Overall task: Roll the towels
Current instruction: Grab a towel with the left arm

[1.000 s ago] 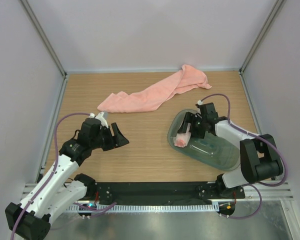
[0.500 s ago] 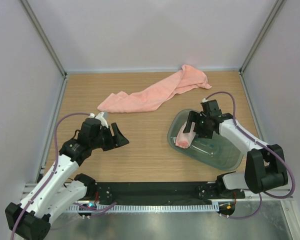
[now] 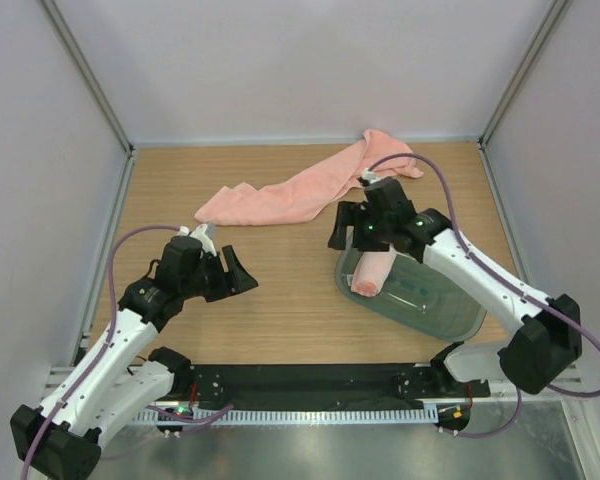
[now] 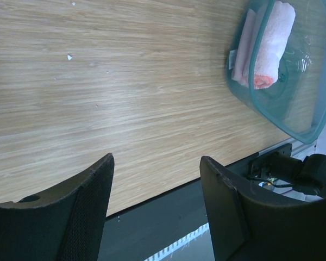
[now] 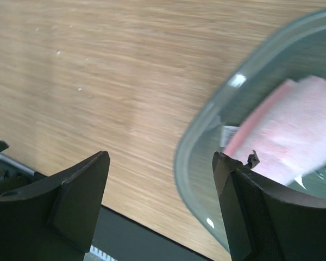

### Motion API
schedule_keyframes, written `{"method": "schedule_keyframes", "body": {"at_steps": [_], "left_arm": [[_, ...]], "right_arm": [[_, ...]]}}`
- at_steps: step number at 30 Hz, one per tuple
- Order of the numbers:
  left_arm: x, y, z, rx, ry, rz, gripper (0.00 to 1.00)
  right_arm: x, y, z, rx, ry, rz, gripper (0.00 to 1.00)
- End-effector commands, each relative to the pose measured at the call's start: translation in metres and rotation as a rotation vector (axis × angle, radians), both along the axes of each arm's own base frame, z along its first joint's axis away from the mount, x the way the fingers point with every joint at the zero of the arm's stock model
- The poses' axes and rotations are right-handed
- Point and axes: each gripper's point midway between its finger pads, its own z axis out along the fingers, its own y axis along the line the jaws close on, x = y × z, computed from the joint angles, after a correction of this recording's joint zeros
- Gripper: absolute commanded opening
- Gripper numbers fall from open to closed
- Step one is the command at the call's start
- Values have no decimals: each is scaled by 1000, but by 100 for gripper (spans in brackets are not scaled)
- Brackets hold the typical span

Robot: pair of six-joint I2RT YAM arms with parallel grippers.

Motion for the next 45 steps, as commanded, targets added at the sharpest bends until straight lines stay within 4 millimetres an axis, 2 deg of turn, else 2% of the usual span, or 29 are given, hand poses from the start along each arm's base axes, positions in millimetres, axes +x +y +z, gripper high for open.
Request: {"method": "schedule_keyframes", "body": {"at_steps": [1, 3, 4, 5, 8, 9, 10, 12, 15, 22, 25, 35, 40, 45], "left_arm": [[5, 0, 6, -2, -38, 4, 65], [4, 0, 7, -4, -41, 2, 65], [4, 1, 6, -4, -39, 5, 65], [3, 1, 7, -5, -40, 3, 65], [2, 1, 7, -4, -41, 6, 65], [2, 1, 7, -4, -41, 6, 65], [3, 2, 8, -4, -44, 9, 65], [3, 2, 7, -3, -42, 11, 65], [3, 2, 7, -2, -42, 14, 65], [5, 3, 4, 9, -34, 19, 65], [5, 3, 3, 13, -30, 18, 65], [7, 4, 0, 23, -18, 22, 65], [7, 4, -1, 30, -11, 21, 65], [8, 5, -3, 38, -5, 31, 65]], "right_arm": [[7, 32, -4, -18, 15, 13, 82], [16, 40, -23, -44, 50, 10, 76], [21, 48, -23, -34, 47, 11, 74], [25, 52, -41, -64, 88, 11, 71], [31, 68, -53, -89, 117, 32, 59], [31, 72, -69, -116, 150, 39, 56], [36, 73, -69, -149, 143, 30, 53], [35, 79, -83, -193, 162, 47, 49], [34, 80, -89, -226, 179, 53, 46], [9, 59, -110, -288, 235, 46, 45], [0, 47, -111, -304, 234, 37, 45], [-30, 10, -94, -340, 214, 21, 45], [-43, -16, -78, -367, 178, -8, 46], [-55, -36, -82, -390, 198, -25, 46]]}}
